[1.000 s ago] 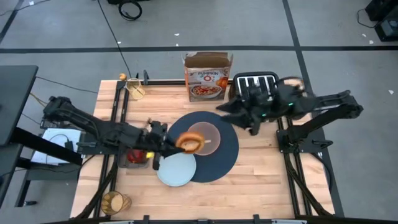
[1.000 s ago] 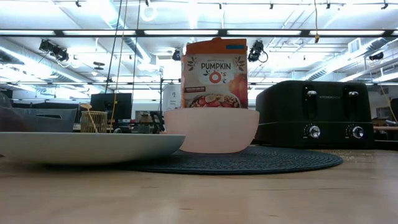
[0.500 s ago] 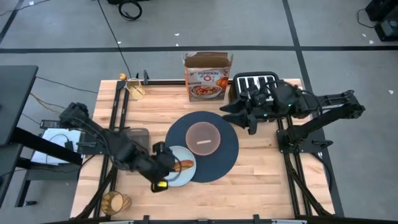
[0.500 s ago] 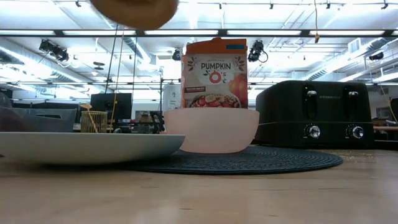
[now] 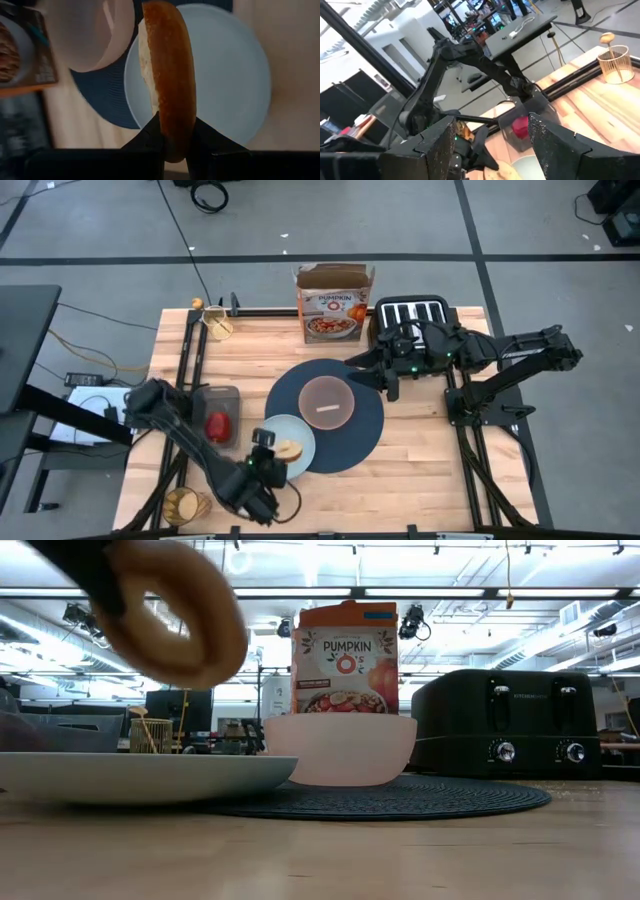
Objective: Arrange a breakfast setting
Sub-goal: Put the toasted bagel from the toaster on the blue plate
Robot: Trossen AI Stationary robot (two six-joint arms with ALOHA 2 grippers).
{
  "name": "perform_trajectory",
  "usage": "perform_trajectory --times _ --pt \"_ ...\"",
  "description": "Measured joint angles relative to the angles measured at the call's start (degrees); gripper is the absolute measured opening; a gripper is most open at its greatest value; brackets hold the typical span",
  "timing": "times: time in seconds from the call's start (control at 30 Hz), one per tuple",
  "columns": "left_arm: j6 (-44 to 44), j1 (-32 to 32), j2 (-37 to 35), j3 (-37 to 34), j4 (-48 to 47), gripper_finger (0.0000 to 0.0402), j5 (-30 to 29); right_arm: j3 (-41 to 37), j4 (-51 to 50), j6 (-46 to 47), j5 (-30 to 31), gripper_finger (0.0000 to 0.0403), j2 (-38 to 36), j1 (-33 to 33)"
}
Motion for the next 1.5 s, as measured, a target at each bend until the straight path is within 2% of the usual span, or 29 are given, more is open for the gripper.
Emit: perform_trajectory --times 0.17,0.27,0.43,0.63,0.87,1.3,1.5 --pt "-2.25 -2.21 3.71 -1.70 -0.65 0.0048 -4.54 0.00 -1.27 0.07 0.07 0.0253 0.00 1.08" --pt "-5.59 -2.39 5.30 -2.76 -1.68 0.0048 -5.26 0.00 -1.53 0.07 0.11 0.0253 0.00 1.86" --pt "-9.05 -0.52 7.01 -5.04 -2.11 0.0046 -3.51 0.00 -2.02 0.07 0.48 0.0253 0.00 2.81" --pt "-9.12 1.45 7.15 -5.46 -0.85 0.0057 -2.66 0.00 -2.25 0.04 0.50 0.0253 0.00 3.87" --pt "-8.88 2.30 7.15 -5.46 4.38 0.0054 1.09 0.00 -2.23 -0.02 0.50 0.0253 0.00 4.88" --pt "-9.07 4.24 8.00 -5.49 4.44 0.0056 2.17 0.00 -2.02 0.02 0.66 0.0253 0.00 6.27" --pt "-8.64 5.83 7.97 -5.46 5.74 0.0057 5.46 0.00 -1.97 -0.41 0.61 0.0253 0.00 7.38"
